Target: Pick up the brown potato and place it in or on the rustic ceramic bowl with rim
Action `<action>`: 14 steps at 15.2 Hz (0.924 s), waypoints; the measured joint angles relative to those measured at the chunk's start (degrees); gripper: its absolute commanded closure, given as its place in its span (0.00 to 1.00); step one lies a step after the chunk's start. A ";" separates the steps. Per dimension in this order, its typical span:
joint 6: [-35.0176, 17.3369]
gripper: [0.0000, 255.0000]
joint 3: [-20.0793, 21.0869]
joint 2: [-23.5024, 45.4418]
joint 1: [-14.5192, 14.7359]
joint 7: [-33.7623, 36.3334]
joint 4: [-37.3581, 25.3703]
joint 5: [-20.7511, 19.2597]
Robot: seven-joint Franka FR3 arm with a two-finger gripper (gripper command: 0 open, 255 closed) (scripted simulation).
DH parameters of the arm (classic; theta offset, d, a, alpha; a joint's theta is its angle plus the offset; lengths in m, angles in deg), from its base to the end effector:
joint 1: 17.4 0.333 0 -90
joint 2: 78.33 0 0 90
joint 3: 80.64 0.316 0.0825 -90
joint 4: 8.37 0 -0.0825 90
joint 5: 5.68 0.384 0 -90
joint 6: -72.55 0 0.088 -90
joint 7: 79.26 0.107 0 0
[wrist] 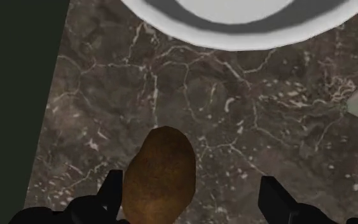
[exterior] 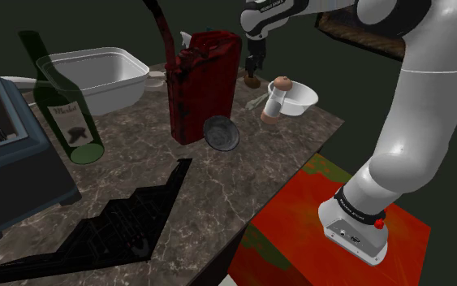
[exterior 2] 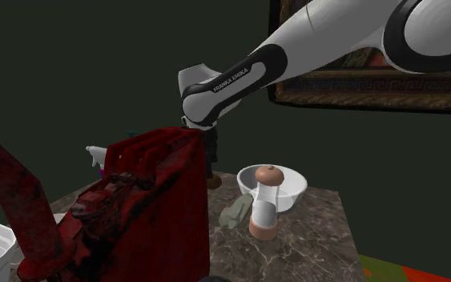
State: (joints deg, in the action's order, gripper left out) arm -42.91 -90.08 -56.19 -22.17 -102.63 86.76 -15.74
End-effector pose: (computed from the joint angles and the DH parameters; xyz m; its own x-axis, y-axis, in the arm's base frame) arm 0.6395 -0.1610 0.3867 0.9649 0.2338 -0.1200 0.2530 -0.9499 0.1837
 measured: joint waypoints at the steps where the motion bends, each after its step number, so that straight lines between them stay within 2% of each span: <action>1: -0.20 0.00 -0.08 2.33 -0.34 -0.45 -2.19 0.00; 4: 0.03 0.00 -0.08 7.58 -0.90 -1.13 -7.60 0.11; 14: -4.21 0.00 -0.23 10.08 -1.69 -1.24 -5.98 0.07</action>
State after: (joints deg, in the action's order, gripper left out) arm -47.13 -90.31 -46.12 -23.87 -103.88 80.78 -15.66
